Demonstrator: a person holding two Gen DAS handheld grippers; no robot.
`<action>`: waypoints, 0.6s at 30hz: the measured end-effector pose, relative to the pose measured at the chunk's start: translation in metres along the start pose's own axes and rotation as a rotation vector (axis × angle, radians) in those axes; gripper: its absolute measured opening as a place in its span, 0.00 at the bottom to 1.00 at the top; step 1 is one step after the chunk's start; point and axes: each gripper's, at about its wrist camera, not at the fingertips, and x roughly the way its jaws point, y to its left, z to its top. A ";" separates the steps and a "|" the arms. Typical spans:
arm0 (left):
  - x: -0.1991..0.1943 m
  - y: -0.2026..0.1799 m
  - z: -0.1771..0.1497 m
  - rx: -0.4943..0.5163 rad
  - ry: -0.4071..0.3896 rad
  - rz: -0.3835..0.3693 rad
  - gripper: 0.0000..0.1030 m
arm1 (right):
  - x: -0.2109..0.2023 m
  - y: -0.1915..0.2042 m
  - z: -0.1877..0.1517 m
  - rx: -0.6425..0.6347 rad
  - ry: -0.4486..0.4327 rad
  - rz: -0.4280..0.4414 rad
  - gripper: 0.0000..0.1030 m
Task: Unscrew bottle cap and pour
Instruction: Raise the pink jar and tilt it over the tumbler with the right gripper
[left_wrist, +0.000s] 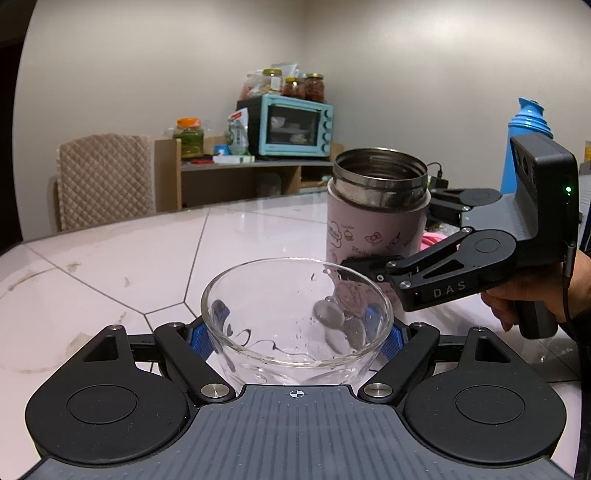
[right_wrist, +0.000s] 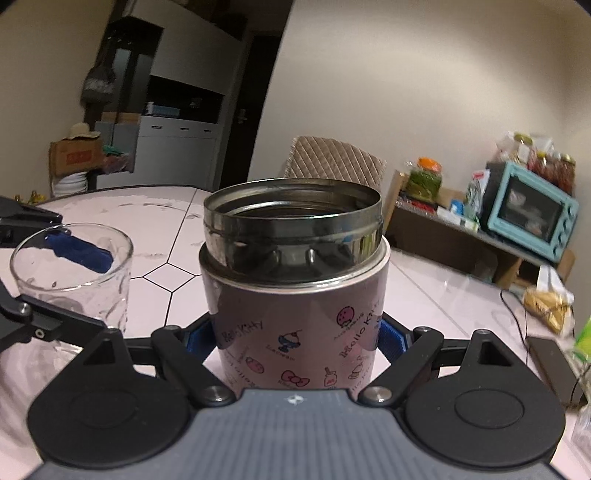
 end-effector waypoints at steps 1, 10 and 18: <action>0.000 0.000 0.000 0.000 0.001 0.000 0.84 | -0.001 0.003 0.001 -0.019 -0.006 0.002 0.85; 0.000 0.000 0.000 -0.001 0.001 0.001 0.84 | -0.003 0.021 0.006 -0.163 -0.035 0.015 0.85; 0.000 0.001 0.000 -0.001 0.001 0.001 0.84 | -0.008 0.041 0.007 -0.319 -0.063 -0.011 0.85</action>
